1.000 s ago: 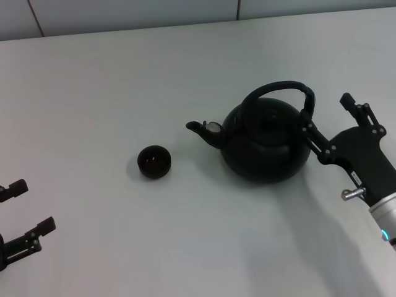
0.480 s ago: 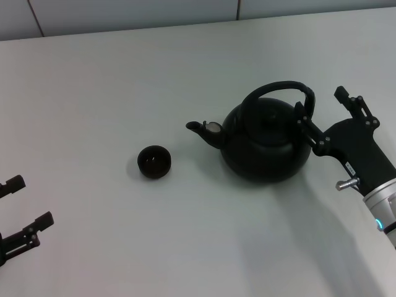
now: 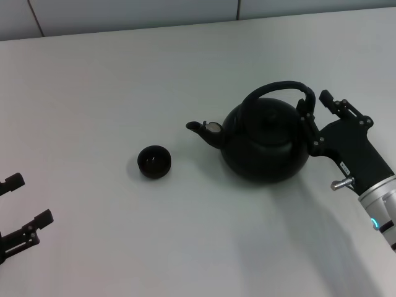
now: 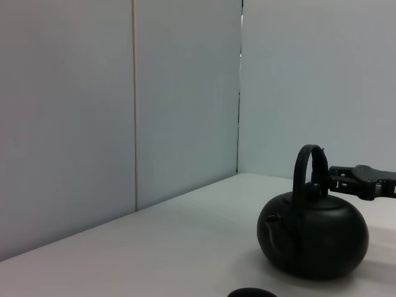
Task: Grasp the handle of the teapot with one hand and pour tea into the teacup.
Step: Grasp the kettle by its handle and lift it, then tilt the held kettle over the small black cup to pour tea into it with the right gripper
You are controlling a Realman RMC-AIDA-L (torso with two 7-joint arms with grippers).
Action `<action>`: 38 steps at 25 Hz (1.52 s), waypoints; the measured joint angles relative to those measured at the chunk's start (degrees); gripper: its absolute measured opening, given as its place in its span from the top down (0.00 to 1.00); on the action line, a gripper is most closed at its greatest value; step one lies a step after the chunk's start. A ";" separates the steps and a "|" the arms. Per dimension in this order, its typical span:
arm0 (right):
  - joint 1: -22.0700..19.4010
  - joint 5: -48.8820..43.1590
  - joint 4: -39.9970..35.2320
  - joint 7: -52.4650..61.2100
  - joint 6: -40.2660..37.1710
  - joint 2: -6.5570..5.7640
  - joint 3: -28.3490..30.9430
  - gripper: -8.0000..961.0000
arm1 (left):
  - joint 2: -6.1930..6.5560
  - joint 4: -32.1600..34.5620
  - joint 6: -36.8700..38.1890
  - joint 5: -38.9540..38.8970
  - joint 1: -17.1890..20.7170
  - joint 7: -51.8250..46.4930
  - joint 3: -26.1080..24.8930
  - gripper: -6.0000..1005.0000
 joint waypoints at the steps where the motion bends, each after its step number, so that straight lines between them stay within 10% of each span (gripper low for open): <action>1: 0.03 -0.01 0.06 0.22 0.13 0.00 -0.11 0.33 | 0.00 0.00 0.00 0.00 0.00 0.00 0.00 0.18; 9: 0.04 0.07 0.27 1.37 0.78 0.03 0.35 0.63 | 0.14 0.00 0.27 -0.02 0.02 -0.08 -0.04 0.18; 11: 0.06 0.10 0.31 1.37 0.75 0.04 0.37 0.86 | 0.13 0.00 0.26 -0.02 0.06 -0.09 -0.08 0.18; 23: 0.75 0.32 -0.21 2.19 -2.47 -0.15 1.37 0.90 | 0.00 0.09 0.30 -0.02 -0.02 0.00 -0.09 0.18; 38: 12.82 -0.35 -13.00 19.91 5.49 -0.50 -1.34 0.90 | -0.25 0.00 0.29 -1.00 0.00 0.00 -0.09 0.18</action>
